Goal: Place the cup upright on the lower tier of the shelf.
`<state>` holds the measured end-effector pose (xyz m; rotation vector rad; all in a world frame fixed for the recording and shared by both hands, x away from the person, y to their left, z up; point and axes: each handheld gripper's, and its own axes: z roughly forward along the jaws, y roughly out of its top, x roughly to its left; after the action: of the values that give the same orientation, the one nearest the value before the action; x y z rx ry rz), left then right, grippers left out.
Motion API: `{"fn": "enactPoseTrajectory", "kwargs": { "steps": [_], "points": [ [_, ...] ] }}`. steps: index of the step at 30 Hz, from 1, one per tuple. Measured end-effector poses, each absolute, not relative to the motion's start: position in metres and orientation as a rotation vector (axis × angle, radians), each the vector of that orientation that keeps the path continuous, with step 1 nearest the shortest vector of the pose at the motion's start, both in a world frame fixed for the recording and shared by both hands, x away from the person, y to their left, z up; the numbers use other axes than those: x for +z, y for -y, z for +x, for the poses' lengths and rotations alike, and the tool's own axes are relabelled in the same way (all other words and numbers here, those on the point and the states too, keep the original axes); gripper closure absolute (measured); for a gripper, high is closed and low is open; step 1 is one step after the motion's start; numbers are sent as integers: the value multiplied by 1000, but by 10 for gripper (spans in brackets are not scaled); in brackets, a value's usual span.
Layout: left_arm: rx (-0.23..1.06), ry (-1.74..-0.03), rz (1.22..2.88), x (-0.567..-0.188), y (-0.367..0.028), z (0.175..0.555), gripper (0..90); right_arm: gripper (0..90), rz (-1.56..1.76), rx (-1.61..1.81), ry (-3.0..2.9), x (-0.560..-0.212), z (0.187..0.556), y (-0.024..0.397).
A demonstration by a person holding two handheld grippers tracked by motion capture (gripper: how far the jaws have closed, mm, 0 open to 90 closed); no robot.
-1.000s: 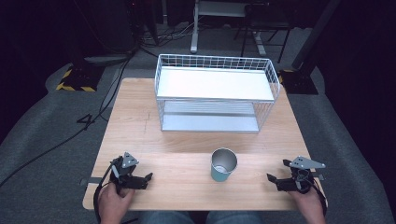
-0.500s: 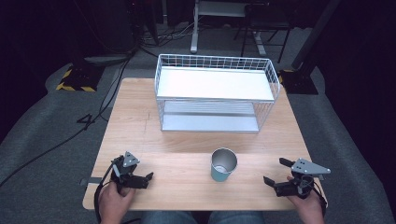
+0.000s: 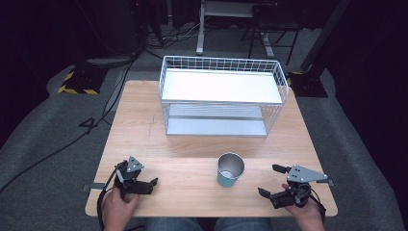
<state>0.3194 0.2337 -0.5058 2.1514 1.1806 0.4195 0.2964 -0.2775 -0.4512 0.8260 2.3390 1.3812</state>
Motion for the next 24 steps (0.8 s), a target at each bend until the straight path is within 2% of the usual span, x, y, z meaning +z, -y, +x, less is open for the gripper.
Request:
{"fn": "enactPoseTrajectory", "kwargs": {
  "steps": [24],
  "points": [
    [419, -1180, 2151, -506, -234, 319, 19, 0, 900, 1343, -2434, -483, 303, 196]
  ]
}}
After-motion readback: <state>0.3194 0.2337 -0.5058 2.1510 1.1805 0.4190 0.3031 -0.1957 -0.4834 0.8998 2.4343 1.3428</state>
